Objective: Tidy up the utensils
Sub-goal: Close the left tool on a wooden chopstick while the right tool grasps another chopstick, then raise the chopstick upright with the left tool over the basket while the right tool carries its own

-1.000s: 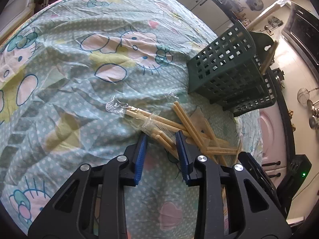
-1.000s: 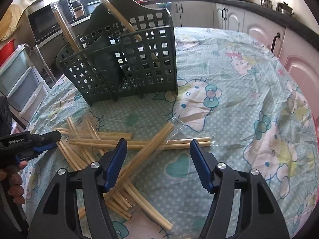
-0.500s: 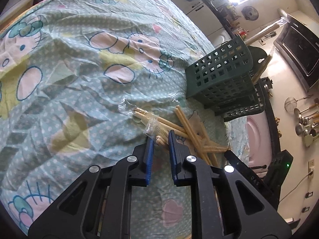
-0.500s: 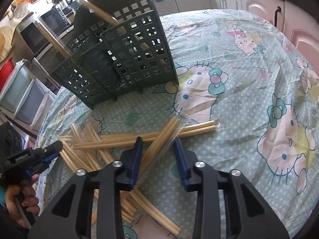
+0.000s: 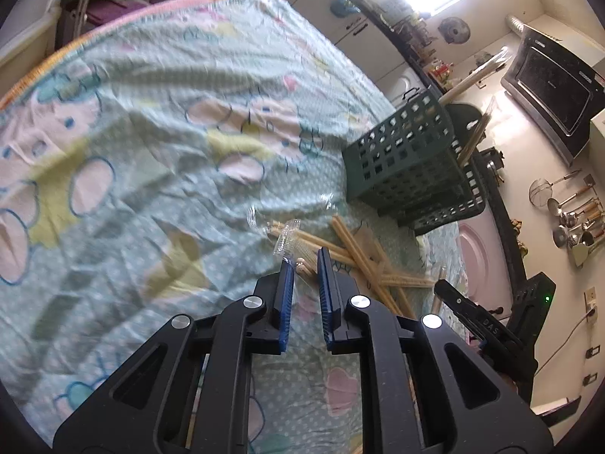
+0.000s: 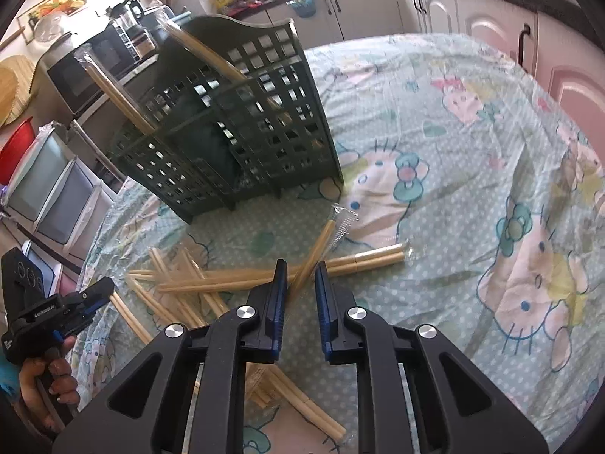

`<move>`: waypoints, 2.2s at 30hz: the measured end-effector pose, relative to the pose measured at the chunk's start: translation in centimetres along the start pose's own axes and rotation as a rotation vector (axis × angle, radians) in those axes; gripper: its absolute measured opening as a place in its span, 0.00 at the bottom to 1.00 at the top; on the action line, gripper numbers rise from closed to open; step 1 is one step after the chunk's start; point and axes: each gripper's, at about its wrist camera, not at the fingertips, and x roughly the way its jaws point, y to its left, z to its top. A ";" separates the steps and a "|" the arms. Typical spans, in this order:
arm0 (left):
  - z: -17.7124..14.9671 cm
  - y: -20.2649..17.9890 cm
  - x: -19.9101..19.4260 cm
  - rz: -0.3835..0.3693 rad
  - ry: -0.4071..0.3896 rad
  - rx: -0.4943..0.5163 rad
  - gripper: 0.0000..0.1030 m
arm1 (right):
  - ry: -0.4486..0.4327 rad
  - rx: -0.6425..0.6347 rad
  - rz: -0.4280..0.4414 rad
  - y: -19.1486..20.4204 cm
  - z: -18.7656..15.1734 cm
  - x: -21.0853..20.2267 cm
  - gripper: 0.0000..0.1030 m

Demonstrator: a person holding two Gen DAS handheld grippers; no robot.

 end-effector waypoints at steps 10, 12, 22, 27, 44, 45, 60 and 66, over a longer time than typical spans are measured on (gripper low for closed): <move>1.9 -3.5 -3.9 0.007 -0.121 0.134 0.05 | -0.106 -0.087 -0.027 1.7 1.0 -3.2 0.11; 2.1 -4.5 -4.3 -0.001 -0.132 0.160 0.05 | -0.119 -0.094 -0.025 2.1 1.2 -3.6 0.11; 2.3 -8.8 -5.2 -0.053 -0.153 0.261 0.03 | -0.176 -0.136 0.006 3.5 1.8 -6.2 0.08; 2.3 -10.8 -5.5 -0.077 -0.155 0.314 0.03 | -0.210 -0.164 0.001 4.2 2.2 -7.4 0.07; 2.5 -17.2 -5.6 -0.132 -0.169 0.467 0.03 | -0.306 -0.219 -0.022 4.9 3.0 -10.5 0.06; 2.6 -17.7 -5.6 -0.134 -0.173 0.479 0.03 | -0.315 -0.222 -0.024 5.0 3.1 -10.8 0.06; 5.3 -23.2 -7.4 -0.166 -0.261 0.589 0.03 | -0.444 -0.264 -0.041 5.8 5.8 -14.4 0.06; 6.9 -24.8 -8.7 -0.175 -0.317 0.601 0.03 | -0.505 -0.273 -0.041 6.2 7.7 -16.3 0.06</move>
